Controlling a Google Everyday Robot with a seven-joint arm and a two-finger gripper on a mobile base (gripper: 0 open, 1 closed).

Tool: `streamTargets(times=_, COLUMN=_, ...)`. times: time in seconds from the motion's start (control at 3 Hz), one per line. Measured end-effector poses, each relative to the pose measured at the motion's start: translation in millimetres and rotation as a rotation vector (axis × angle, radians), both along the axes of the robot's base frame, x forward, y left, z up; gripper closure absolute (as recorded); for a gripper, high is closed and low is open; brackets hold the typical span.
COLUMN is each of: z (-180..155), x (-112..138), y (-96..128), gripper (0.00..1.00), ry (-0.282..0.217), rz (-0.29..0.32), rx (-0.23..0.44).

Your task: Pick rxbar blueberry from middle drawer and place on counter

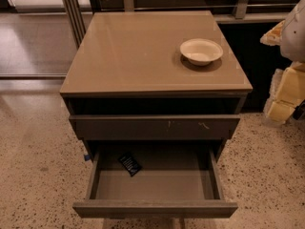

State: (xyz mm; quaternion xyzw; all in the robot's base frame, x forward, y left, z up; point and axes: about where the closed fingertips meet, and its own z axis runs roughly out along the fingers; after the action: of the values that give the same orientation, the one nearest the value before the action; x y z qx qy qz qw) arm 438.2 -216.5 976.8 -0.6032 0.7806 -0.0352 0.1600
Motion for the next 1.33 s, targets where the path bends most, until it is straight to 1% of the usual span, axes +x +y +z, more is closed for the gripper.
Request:
streamTargets(times=0.33, z=0.0, x=0.0, y=0.0, gripper=0.0, ry=0.0, rz=0.0, rx=0.0)
streamTargets(times=0.67, z=2.2, x=-0.8, y=0.3, gripper=0.0, ry=-0.028, rz=-0.008, rx=0.017)
streamTargets(times=1.0, z=-18.0, x=-16.9, y=3.7, gripper=0.0, ry=-0.039, rz=-0.112, rx=0.125)
streamTargets(times=1.33, z=-82.0, x=-27.8, y=1.6, gripper=0.0, ry=0.019, rz=-0.31, rx=0.306)
